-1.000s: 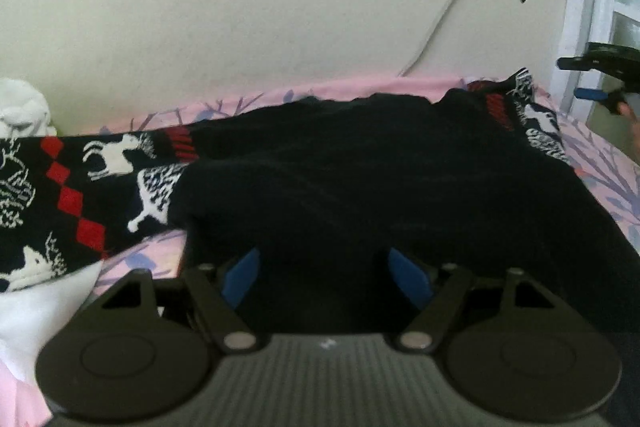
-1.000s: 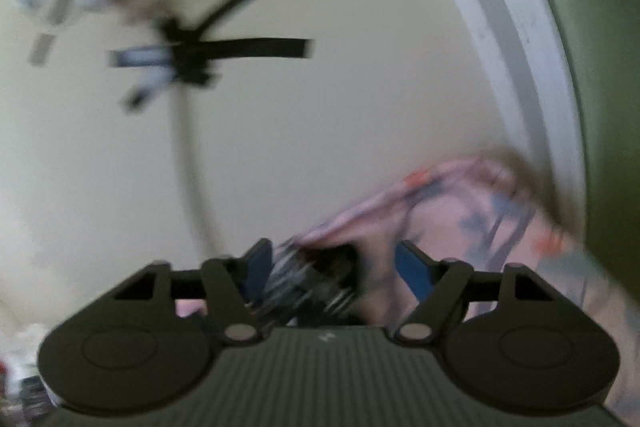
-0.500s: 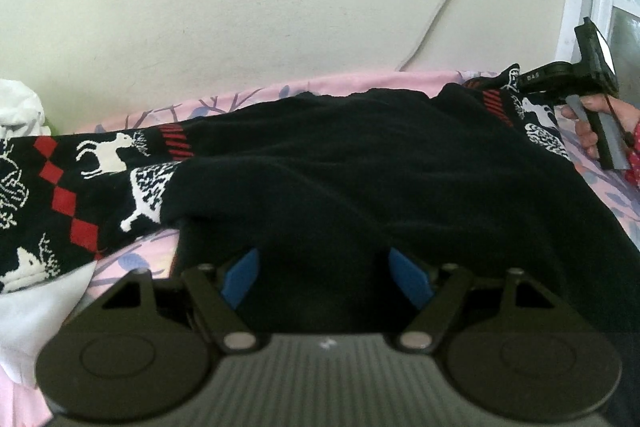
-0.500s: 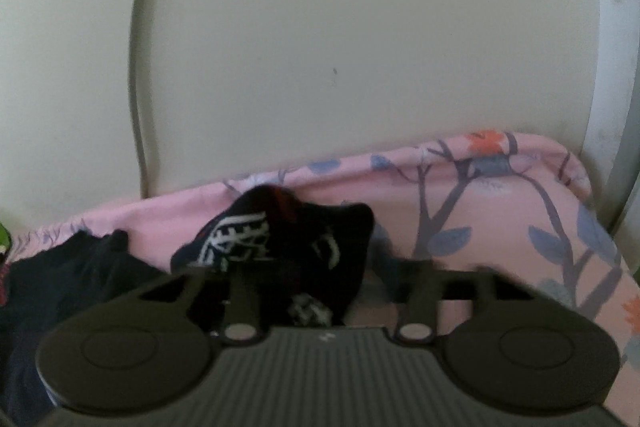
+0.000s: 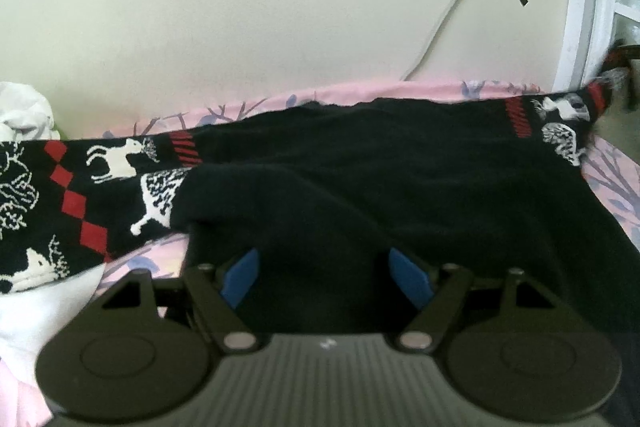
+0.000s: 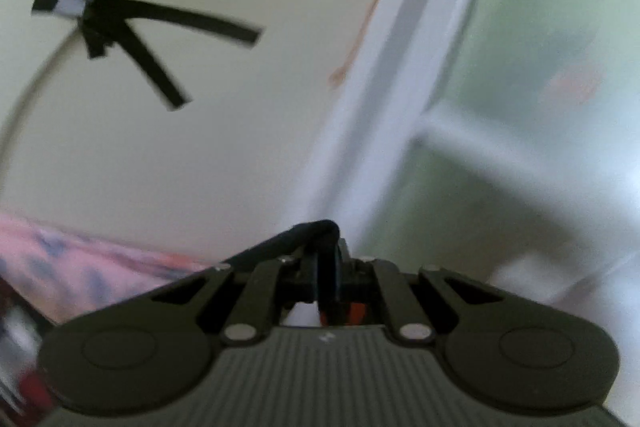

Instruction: Fold small clothes

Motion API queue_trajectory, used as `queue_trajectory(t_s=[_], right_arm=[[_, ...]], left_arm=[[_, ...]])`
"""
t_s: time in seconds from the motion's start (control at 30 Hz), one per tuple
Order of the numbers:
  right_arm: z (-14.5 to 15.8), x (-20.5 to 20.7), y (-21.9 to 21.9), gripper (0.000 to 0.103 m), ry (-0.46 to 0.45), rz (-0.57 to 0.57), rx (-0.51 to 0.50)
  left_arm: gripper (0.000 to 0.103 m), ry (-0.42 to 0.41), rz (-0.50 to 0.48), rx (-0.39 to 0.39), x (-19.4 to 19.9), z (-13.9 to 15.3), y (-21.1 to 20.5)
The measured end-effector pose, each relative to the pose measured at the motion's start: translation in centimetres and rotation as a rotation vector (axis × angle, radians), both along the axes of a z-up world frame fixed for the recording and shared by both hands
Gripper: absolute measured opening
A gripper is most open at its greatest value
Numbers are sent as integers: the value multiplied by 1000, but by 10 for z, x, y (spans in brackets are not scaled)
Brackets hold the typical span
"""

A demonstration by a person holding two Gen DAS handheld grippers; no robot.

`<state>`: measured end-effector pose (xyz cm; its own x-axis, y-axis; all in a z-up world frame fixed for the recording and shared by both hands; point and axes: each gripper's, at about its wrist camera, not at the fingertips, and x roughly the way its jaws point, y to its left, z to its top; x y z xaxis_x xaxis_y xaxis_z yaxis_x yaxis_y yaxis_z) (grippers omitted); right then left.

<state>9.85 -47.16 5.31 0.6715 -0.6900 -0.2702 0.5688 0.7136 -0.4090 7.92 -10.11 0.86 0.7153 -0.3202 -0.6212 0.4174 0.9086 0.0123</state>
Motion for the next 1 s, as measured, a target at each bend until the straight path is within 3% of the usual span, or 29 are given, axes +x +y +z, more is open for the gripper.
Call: queue_trajectory(t_s=[0.17, 0.3, 0.37, 0.47, 0.6, 0.7, 0.83, 0.87, 0.9, 0.93, 0.97, 1.0], right_arm=[[8, -38, 4, 0, 251, 37, -56], [-2, -80, 10, 0, 378, 127, 169], [-1, -101, 17, 0, 366, 187, 362], [7, -122, 38, 0, 270, 299, 668], [32, -107, 82, 0, 131, 489, 977], [59, -66, 130, 0, 66, 627, 1031], [82, 15, 204, 2, 85, 781, 1025], [82, 38, 226, 5, 94, 816, 1030], [81, 57, 246, 18, 100, 842, 1037], [78, 75, 266, 53, 120, 859, 1036], [73, 91, 277, 72, 140, 859, 1011], [70, 99, 288, 77, 139, 862, 961]], left_arm=[[77, -30, -10, 5, -5, 1, -1], [80, -45, -11, -1, -8, 3, 1], [81, -47, -9, -1, -8, 3, 1], [81, -53, -12, -13, -9, 5, 3], [81, -50, -8, -80, -9, 12, 15], [81, -46, 38, -163, -5, 22, 38], [83, -59, 148, -227, 5, 32, 73], [83, -60, 169, -236, 9, 33, 79], [83, -58, 193, -245, 13, 34, 86], [83, -55, 213, -255, 16, 34, 92], [83, -51, 225, -262, 19, 35, 97], [83, -44, 235, -265, 21, 34, 100]])
